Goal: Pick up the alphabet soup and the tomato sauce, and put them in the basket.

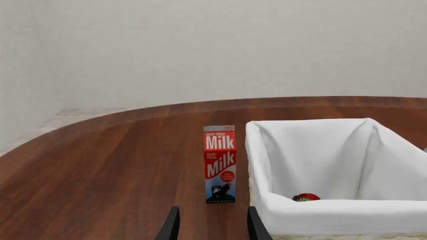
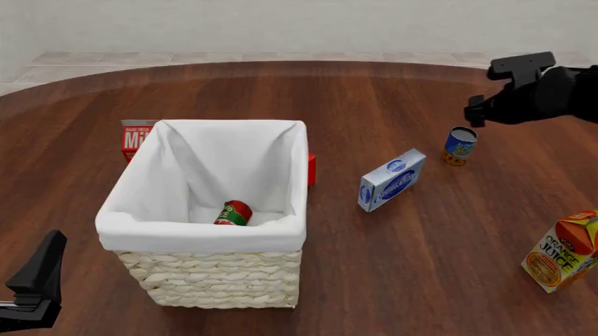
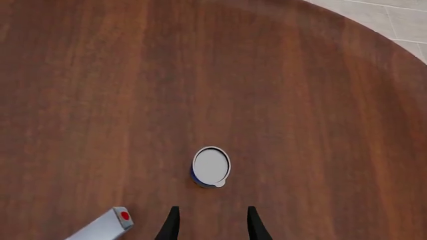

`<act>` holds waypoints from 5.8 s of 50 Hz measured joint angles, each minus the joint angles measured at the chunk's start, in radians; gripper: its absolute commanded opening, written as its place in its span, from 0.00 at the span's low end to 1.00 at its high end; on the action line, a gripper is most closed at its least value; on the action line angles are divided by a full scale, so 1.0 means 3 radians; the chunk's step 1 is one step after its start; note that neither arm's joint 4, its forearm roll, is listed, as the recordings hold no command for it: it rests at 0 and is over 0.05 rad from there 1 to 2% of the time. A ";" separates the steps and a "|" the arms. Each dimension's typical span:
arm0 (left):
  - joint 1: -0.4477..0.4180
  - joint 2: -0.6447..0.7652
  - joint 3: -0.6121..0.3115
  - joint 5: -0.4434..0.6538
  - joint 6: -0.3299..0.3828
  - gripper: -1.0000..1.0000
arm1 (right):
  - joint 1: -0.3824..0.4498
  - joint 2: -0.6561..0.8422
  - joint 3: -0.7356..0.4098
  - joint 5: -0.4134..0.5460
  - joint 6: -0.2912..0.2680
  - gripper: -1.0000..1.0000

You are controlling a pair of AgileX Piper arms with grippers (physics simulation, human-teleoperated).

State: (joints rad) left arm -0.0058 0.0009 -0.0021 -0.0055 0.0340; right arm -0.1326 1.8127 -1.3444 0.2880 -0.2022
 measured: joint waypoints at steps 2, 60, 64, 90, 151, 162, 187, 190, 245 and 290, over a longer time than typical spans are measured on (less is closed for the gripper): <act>0.0000 0.0000 0.0000 0.0000 0.0001 1.00 | 0.0008 0.0009 -0.0005 -0.0001 0.0008 1.00; 0.0001 0.0000 0.0001 0.0002 0.0007 1.00 | -0.0089 0.0553 -0.0268 -0.0076 -0.0004 1.00; 0.0003 0.0000 0.0001 0.0002 0.0006 1.00 | -0.0093 0.0579 -0.0275 -0.0082 -0.0008 1.00; 0.0007 0.0000 0.0001 0.0001 0.0001 1.00 | -0.0097 0.0685 -0.0319 -0.0096 -0.0030 1.00; 0.0013 0.0001 0.0000 0.0005 -0.0012 1.00 | -0.0031 0.0973 -0.0659 -0.0010 -0.0064 1.00; 0.0013 0.0001 0.0000 0.0005 -0.0012 1.00 | -0.0016 0.1009 -0.0667 -0.0025 -0.0063 1.00; 0.0014 0.0001 0.0001 0.0006 -0.0013 1.00 | -0.0043 0.1113 -0.0661 -0.0079 -0.0078 1.00; 0.0013 0.0001 0.0001 0.0006 -0.0013 1.00 | -0.0047 0.1128 -0.0657 -0.0089 -0.0081 1.00; 0.0013 0.0001 0.0001 0.0007 -0.0012 1.00 | -0.0048 0.1310 -0.0796 -0.0077 -0.0108 1.00; 0.0013 0.0001 0.0001 0.0006 -0.0013 1.00 | -0.0002 0.1136 -0.0823 -0.0026 -0.0149 0.00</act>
State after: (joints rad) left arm -0.0019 0.0013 -0.0018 -0.0037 0.0303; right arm -0.1333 2.1533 -1.5914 0.2802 -0.2470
